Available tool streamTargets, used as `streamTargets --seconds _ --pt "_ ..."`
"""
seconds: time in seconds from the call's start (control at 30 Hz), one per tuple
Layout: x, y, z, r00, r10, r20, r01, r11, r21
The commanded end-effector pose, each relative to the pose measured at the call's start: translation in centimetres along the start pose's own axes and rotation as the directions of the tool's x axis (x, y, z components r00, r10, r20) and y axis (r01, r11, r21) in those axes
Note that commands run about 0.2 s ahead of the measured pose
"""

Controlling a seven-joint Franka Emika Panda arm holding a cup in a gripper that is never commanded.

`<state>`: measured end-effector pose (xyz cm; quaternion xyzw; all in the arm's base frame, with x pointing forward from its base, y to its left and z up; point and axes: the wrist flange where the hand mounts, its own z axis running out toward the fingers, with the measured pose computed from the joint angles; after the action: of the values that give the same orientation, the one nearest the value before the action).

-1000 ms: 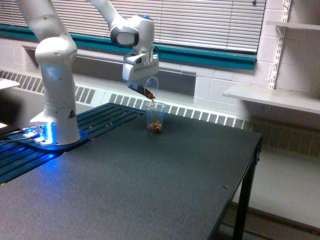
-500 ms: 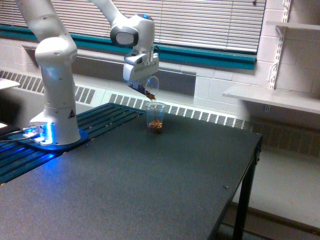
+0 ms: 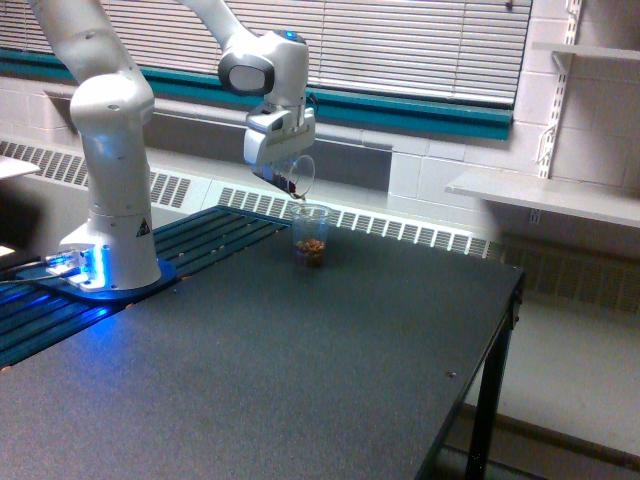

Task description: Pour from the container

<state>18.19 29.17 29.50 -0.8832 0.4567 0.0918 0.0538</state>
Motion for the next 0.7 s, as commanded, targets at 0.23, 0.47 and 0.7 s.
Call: streamTargets --seconds 0.23,0.47,0.7 --pt "1.0 0.4 -0.1 0.998 -0.051 0.036 0.051 0.999 -0.008" --pt "1.6 0.6 -0.2 0.997 -0.064 0.048 0.064 0.998 -0.009" --pt "2.3 0.9 -0.2 0.995 -0.076 0.059 0.077 0.997 -0.011"
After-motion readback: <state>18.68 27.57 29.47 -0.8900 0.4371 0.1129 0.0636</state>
